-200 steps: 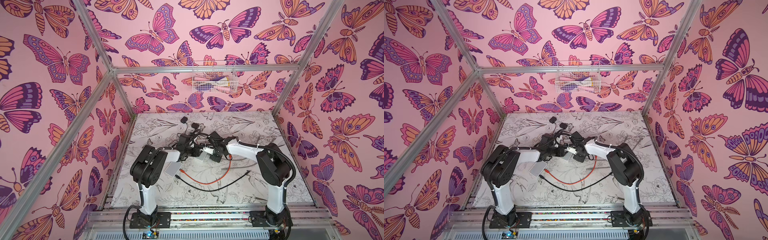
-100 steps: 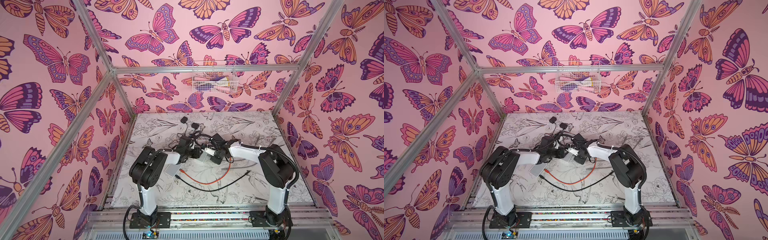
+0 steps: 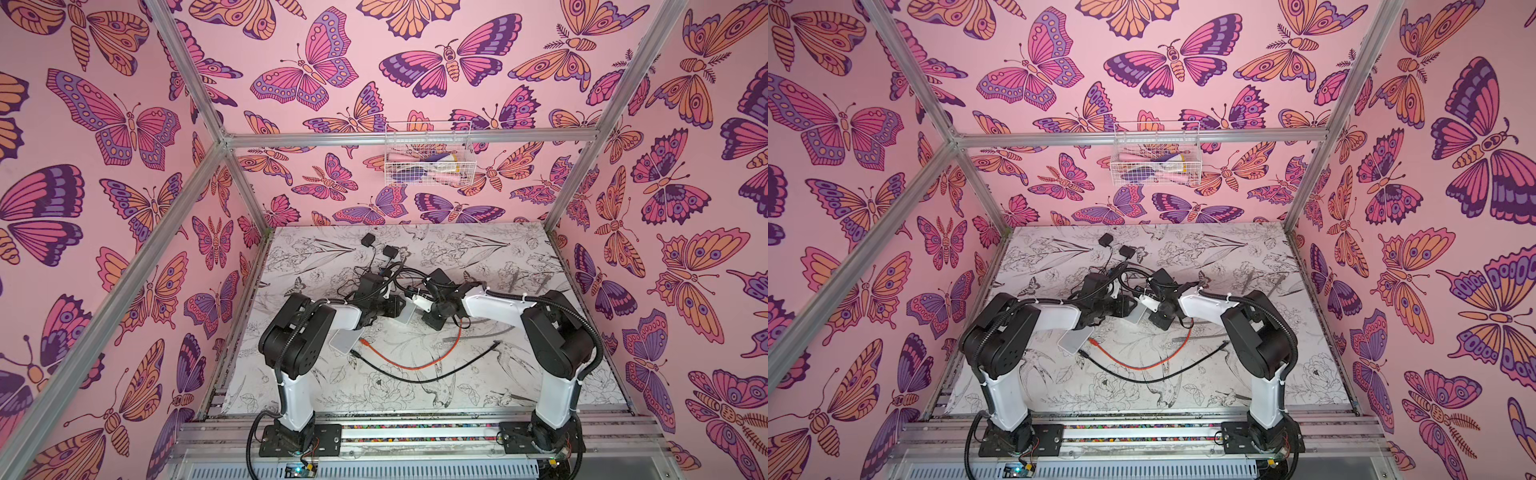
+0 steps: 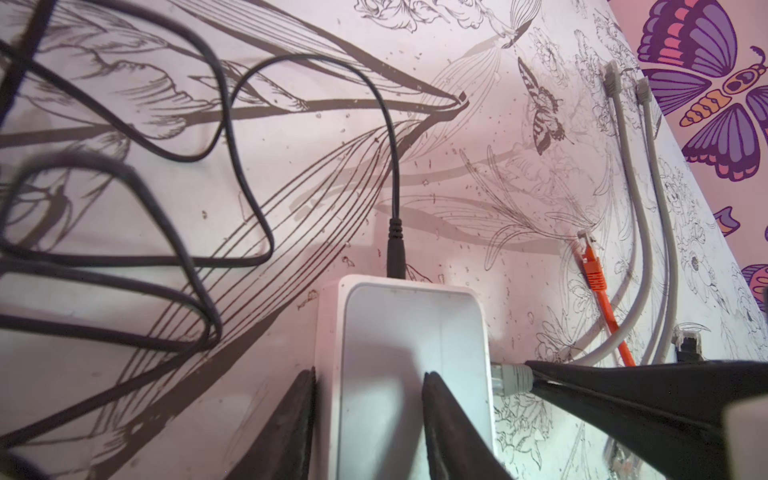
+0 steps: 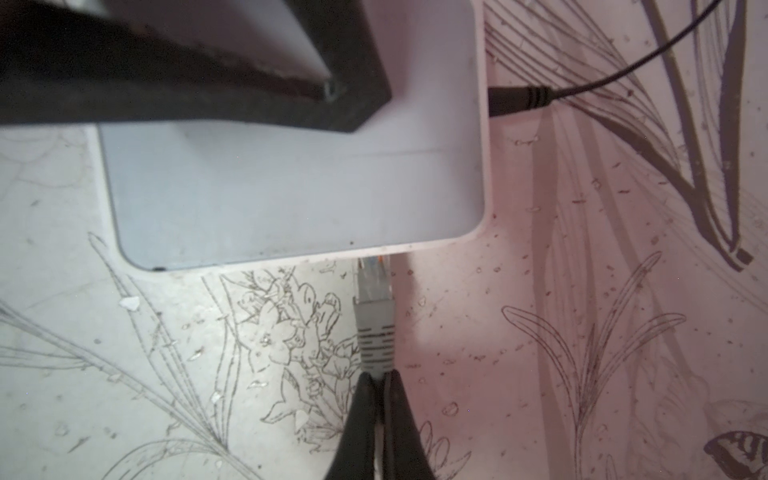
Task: Insert the plug into the switch port
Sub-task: 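Hold the grey plug pressed into the port while the left gripper holds the switch, then open the right gripper and pull it back from the seated plug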
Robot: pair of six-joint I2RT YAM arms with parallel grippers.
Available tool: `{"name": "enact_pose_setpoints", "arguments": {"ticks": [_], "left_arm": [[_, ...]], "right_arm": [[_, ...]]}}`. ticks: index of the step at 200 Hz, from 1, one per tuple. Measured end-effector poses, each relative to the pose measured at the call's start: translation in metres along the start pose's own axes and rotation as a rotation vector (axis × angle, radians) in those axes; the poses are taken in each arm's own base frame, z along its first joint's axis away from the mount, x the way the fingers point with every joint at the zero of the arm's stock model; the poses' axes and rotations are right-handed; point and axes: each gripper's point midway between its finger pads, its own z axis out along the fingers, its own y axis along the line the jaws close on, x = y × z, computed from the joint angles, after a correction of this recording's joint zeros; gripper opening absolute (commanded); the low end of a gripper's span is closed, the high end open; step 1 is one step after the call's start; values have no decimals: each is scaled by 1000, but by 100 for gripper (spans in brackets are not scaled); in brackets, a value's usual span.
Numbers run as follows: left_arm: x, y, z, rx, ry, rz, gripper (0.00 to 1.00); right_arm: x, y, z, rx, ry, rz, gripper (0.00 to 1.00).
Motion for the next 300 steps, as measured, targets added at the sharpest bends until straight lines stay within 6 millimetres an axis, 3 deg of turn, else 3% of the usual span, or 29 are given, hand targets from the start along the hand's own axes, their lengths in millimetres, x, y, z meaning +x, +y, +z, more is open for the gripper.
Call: {"name": "enact_pose_setpoints", "arguments": {"ticks": [300], "left_arm": [[1,-7,1,-22,-47,84,42]], "right_arm": [[0,-2,4,-54,-31,83,0]]}}
